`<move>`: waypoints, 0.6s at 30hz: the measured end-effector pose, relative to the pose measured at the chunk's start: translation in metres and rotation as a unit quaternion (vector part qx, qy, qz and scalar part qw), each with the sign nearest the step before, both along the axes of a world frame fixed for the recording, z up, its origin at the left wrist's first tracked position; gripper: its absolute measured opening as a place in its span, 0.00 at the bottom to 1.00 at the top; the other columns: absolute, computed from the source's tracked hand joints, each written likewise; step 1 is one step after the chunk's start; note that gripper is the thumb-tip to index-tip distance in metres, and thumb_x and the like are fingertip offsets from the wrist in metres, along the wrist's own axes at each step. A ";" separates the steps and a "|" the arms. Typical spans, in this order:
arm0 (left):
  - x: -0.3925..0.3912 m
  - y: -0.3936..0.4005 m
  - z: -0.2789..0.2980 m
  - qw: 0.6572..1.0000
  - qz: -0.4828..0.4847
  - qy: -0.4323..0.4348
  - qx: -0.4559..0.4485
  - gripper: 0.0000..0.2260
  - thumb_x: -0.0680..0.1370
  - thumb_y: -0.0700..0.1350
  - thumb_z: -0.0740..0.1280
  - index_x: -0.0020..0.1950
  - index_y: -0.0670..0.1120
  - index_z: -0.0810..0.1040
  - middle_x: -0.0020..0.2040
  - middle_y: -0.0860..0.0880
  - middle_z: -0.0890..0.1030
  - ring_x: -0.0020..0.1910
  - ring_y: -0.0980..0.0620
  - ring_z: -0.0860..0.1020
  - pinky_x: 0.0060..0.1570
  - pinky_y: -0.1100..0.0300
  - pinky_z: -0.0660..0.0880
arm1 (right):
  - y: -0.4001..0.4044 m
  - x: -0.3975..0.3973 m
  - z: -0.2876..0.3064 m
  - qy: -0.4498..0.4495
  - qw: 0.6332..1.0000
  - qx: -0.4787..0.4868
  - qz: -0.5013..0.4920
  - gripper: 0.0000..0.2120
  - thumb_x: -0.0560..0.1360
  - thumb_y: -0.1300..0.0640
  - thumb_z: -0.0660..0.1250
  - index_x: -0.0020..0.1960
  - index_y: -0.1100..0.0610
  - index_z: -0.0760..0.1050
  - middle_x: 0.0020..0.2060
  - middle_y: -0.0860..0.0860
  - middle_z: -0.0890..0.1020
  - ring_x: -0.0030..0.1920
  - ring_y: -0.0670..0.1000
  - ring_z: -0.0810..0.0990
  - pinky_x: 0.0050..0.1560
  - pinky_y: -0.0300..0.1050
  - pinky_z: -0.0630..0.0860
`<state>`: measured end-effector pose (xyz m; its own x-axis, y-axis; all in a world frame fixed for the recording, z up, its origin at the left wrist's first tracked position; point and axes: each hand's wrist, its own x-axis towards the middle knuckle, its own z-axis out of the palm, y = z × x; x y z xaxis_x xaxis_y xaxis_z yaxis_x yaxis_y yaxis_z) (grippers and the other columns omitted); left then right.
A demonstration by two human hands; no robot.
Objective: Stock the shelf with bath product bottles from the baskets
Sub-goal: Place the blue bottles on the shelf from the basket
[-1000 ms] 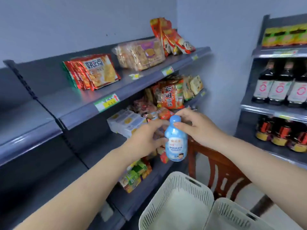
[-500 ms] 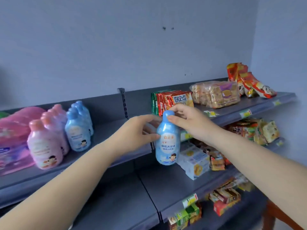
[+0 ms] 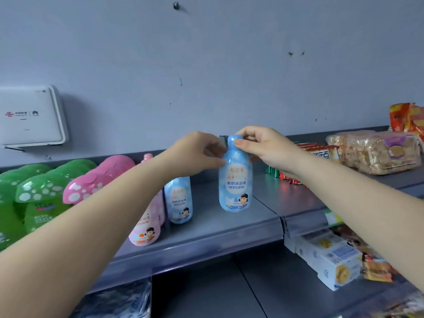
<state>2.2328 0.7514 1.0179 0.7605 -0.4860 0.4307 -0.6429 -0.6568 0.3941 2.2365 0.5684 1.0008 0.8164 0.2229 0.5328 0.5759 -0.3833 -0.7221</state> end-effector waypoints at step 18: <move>0.124 0.023 0.059 0.987 0.079 0.095 0.107 0.16 0.75 0.34 0.65 0.62 0.43 0.78 0.56 0.50 0.82 0.51 0.55 0.77 0.57 0.65 0.69 | 0.030 0.142 0.035 0.009 0.999 -0.050 0.006 0.11 0.77 0.56 0.65 0.52 0.64 0.78 0.42 0.52 0.80 0.39 0.45 0.76 0.38 0.38 0.74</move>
